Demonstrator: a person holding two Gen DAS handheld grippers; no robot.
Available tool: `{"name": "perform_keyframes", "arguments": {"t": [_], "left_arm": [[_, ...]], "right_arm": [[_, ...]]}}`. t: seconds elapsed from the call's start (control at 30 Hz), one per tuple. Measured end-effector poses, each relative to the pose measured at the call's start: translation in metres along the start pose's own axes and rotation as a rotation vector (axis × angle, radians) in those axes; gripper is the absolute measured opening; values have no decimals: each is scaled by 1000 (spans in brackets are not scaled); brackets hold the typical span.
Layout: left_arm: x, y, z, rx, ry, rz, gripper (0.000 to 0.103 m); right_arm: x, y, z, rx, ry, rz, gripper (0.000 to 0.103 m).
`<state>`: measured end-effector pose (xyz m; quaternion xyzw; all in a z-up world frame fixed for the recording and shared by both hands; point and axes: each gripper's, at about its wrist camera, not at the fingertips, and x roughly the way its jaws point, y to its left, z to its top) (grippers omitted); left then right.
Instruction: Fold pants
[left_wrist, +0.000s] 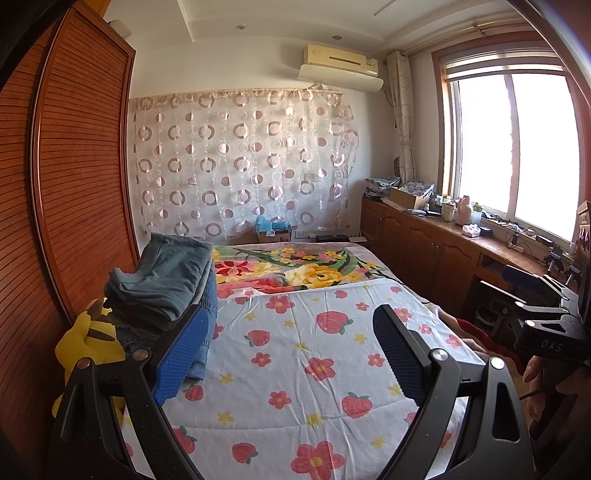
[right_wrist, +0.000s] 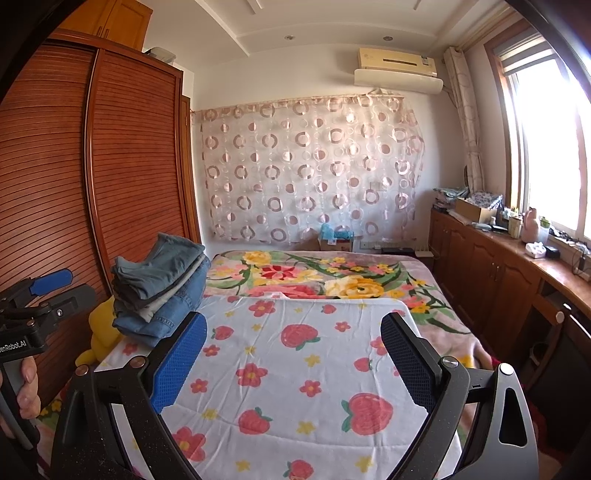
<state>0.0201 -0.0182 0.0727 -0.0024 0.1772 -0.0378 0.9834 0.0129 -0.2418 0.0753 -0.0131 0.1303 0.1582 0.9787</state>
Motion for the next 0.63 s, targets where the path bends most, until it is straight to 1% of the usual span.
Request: {"name": "perform_keyframes", "arguments": {"t": [0.63], "left_arm": [[0, 0, 0, -1, -2, -1, 91]], "right_arm": [[0, 2, -2, 0, -3, -15, 96]]}}
